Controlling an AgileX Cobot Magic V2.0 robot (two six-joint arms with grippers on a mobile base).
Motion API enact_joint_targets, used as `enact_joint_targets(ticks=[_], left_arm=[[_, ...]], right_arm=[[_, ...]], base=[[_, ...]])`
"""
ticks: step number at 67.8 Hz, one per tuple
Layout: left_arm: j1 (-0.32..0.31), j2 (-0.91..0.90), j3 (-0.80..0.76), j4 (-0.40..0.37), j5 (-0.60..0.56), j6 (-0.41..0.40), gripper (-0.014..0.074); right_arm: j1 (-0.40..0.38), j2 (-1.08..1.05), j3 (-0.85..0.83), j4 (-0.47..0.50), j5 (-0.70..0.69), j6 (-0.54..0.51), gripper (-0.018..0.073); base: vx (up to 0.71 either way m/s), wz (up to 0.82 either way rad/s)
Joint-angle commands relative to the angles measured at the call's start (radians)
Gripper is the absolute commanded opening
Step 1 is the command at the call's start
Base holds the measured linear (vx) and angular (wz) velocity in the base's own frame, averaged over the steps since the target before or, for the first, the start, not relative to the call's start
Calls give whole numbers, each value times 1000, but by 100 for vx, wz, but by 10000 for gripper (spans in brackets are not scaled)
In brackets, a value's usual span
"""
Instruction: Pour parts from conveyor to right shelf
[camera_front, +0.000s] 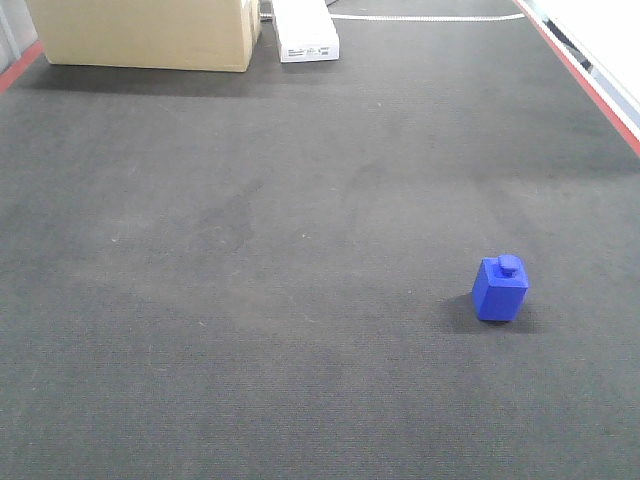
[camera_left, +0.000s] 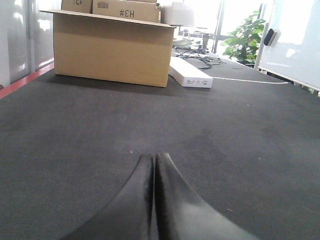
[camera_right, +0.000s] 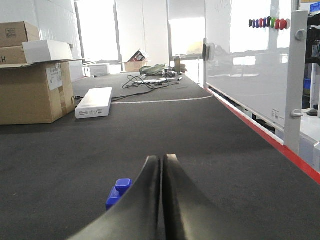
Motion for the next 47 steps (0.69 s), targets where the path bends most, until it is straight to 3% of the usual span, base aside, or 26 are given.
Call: enact_joint_targets(ticks=[1, 21, 47], left_arm=[[-3, -7, 22, -9, -75, -4, -6], [-3, -7, 22, -9, -75, -4, -6], [-3, -7, 22, -9, -75, -4, -6]], right_arm=[[1, -9, 14, -9, -91, -13, -8], [1, 69, -183, -10, -4, -61, -8], [1, 526, -453, 0, 77, -60, -8]], base=[[0, 0], [0, 0], [0, 0]])
